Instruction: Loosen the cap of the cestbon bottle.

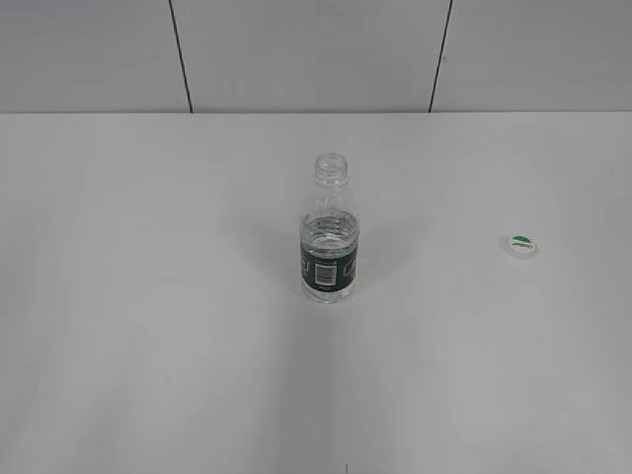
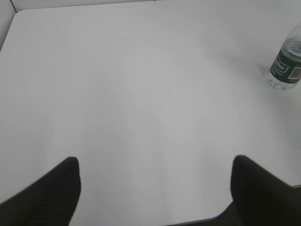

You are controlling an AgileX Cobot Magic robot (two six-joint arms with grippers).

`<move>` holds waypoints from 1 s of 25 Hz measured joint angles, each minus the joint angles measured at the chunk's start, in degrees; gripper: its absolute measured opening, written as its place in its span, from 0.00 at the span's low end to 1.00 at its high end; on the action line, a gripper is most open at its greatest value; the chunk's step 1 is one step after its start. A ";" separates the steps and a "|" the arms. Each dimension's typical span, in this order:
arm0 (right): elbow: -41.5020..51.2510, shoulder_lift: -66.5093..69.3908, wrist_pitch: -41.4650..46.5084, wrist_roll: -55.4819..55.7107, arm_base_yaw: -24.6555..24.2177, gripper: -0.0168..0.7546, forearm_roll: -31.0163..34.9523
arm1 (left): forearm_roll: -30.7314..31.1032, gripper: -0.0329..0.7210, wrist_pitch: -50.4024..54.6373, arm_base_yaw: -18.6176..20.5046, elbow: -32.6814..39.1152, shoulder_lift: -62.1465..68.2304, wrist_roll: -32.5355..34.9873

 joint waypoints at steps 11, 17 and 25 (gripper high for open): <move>9.56 -24.89 2.55 -0.68 0.00 0.79 -0.86 | 2.03 0.83 -6.58 0.00 2.45 0.00 0.00; 16.15 -27.54 3.62 -0.84 0.00 0.79 -2.72 | 2.08 0.83 -7.06 0.00 2.45 0.00 0.00; 22.82 -27.54 -0.29 -0.88 0.00 0.79 -3.66 | 2.08 0.83 -7.06 0.00 2.45 0.00 0.00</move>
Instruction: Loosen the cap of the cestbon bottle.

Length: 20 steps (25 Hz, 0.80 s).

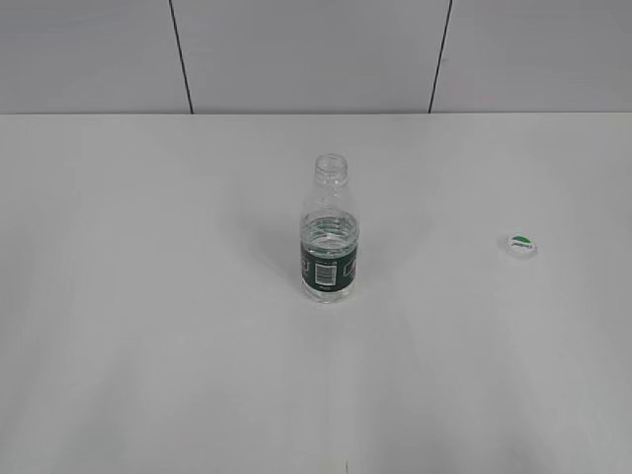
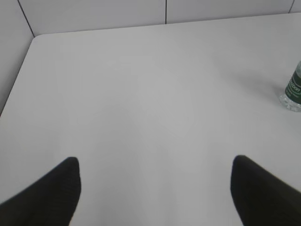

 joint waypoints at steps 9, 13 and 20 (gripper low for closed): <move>0.85 0.00 -2.40 0.00 0.00 0.79 -0.38 | 0.01 0.83 0.00 0.00 0.00 0.00 0.05; 0.85 0.00 -2.56 0.00 0.00 0.79 -0.38 | 0.06 0.83 0.00 0.00 0.00 0.00 0.05; 0.85 0.00 -2.61 0.00 0.00 0.79 -0.40 | 0.06 0.83 0.00 0.00 0.00 0.00 0.05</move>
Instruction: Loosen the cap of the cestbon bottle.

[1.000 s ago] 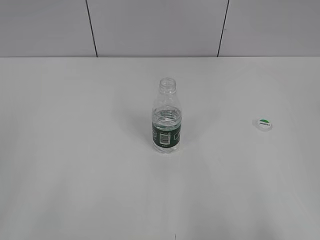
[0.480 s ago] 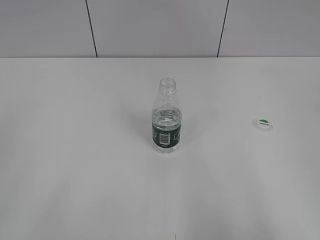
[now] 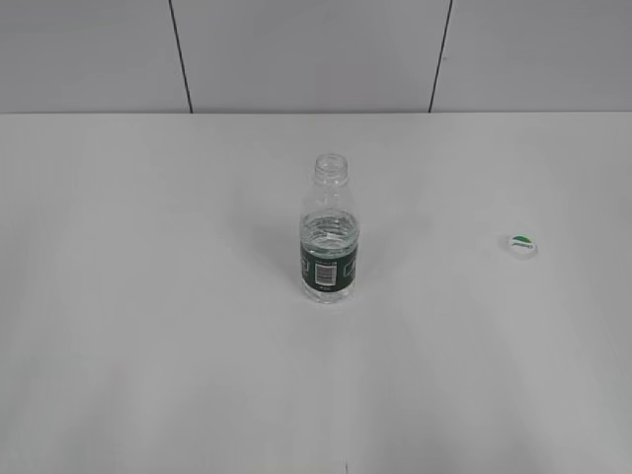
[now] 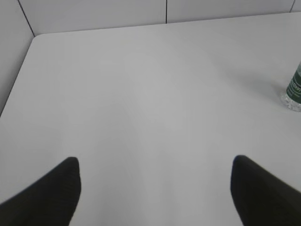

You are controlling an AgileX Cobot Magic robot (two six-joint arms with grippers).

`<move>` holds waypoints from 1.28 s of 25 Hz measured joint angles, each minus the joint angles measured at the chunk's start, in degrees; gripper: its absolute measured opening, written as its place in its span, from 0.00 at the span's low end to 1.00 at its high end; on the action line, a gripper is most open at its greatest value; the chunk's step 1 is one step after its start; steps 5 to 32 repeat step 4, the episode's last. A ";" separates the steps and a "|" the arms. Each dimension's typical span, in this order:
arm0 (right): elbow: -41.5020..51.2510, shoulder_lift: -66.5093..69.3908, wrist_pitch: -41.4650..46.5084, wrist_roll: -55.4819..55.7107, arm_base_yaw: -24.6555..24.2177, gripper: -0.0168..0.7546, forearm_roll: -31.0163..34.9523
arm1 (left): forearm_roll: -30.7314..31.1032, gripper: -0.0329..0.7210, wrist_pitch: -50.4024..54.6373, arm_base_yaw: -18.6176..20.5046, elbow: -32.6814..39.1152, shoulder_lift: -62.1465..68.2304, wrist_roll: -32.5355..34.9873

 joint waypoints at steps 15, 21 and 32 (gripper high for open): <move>0.00 0.00 0.00 0.00 0.00 0.79 0.00 | 0.06 0.83 0.00 0.00 0.00 0.00 0.00; 0.00 0.00 0.00 0.00 0.00 0.79 0.00 | 0.06 0.83 0.00 0.00 0.00 0.00 0.00; 0.00 0.00 0.00 0.00 0.00 0.79 0.00 | 0.06 0.83 0.00 0.00 0.00 0.00 0.00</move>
